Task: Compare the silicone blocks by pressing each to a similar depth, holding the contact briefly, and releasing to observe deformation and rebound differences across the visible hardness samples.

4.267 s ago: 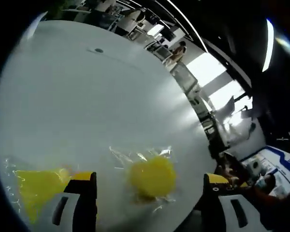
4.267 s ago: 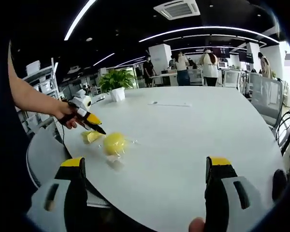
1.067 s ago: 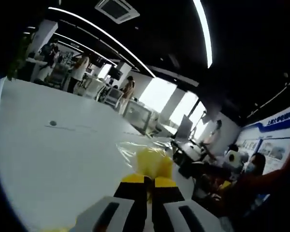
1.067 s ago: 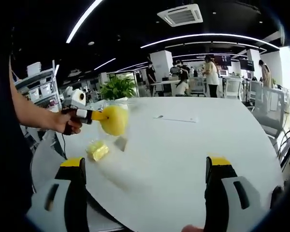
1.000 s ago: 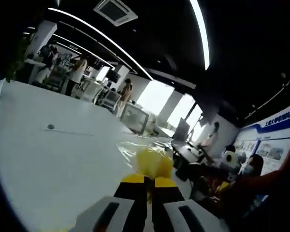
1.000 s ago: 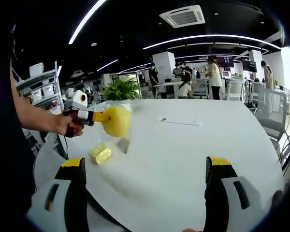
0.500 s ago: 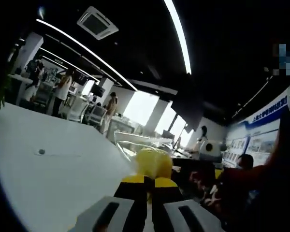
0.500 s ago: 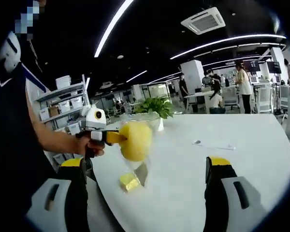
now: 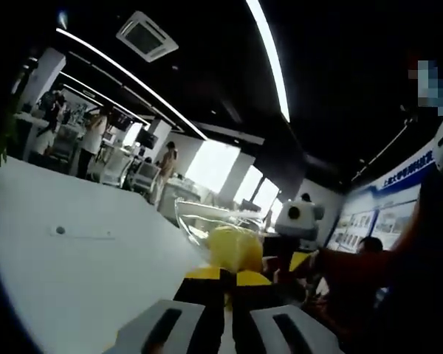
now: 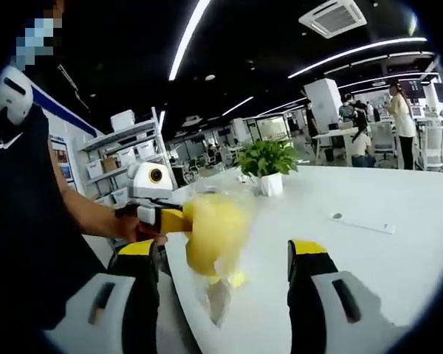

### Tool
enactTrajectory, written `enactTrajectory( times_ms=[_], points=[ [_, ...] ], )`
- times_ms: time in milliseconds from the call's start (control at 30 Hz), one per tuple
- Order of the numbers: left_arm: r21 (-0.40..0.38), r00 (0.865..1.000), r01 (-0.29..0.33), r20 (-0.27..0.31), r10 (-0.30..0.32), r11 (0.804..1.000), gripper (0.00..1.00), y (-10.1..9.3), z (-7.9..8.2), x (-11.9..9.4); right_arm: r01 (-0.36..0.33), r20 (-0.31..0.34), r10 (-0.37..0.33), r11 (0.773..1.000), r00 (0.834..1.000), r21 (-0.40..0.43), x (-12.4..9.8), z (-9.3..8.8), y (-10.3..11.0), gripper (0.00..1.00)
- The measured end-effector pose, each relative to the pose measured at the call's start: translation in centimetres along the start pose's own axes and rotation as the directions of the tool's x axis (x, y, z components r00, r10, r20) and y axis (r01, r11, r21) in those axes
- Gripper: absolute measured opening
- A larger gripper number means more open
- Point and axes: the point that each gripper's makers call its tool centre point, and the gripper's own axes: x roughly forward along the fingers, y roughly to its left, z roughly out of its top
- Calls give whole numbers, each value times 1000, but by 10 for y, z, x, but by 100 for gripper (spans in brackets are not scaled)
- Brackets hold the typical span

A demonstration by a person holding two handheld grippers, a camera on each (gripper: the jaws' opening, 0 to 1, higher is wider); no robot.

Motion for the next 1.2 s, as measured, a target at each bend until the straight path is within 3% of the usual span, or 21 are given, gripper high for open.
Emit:
enactTrajectory(
  times_ms=[267, 400, 567, 1000, 1200],
  points=[
    [3, 1000, -2, -2, 2, 1000, 0, -8, 2, -3, -61, 9, 61, 998, 998, 16, 13, 3, 10, 45],
    [0, 1000, -6, -2, 6, 1000, 0, -9, 3, -5, -80, 14, 79, 996, 997, 30, 18, 5, 14, 43],
    [3, 1000, -11, -5, 11, 1000, 0, -9, 4, -6, -118, 7, 118, 992, 993, 33, 23, 5, 20, 30],
    [-2, 1000, -27, -3, 27, 1000, 0, -5, 5, -9, -112, -25, 113, 993, 993, 42, 26, 5, 19, 16],
    [61, 998, -51, -30, 53, 997, 1, -6, 3, -7, -135, -41, 137, 989, 990, 59, 24, 3, 23, 7]
  ],
)
